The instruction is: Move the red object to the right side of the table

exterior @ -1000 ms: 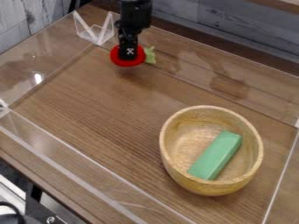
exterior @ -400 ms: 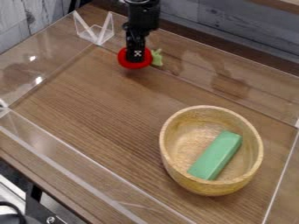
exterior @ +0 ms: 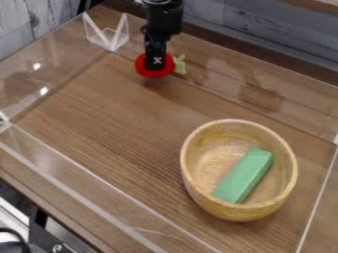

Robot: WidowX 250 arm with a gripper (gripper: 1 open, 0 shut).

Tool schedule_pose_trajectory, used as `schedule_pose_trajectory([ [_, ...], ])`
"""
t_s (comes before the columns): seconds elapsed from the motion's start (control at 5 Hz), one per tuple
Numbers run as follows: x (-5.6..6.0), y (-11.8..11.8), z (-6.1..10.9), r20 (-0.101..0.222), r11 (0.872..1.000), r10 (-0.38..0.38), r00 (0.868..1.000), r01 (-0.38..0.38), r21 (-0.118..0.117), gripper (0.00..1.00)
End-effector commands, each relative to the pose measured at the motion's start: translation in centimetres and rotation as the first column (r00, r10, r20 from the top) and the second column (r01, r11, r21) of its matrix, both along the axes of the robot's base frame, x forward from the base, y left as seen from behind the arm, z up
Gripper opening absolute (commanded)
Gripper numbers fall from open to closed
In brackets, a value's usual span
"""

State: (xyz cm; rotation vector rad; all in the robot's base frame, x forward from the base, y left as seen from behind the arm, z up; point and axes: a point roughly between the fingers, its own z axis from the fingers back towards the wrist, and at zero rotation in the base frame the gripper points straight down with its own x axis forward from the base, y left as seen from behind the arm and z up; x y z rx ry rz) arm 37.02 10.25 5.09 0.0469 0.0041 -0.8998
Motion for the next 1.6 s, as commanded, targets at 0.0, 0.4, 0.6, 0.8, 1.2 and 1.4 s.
schedule_pose_trajectory([
  [0.0,0.4,-0.4,2.1,0.068,1.000,-0.020,0.998,0.019,0.016,0.00],
  [0.4,0.4,-0.9,2.0,0.078,0.999,-0.031,0.996,0.030,0.014,0.00],
  [0.6,0.4,-1.2,2.3,0.084,0.999,-0.034,0.996,0.032,0.015,0.00],
  [0.8,0.4,-1.7,2.4,0.093,0.999,-0.045,0.995,0.044,0.016,0.00],
  [1.2,0.4,-2.9,2.9,0.114,0.998,-0.068,0.991,0.066,0.020,0.00],
  [1.4,0.5,-3.3,2.8,0.122,0.997,-0.079,0.989,0.077,0.019,0.00],
])
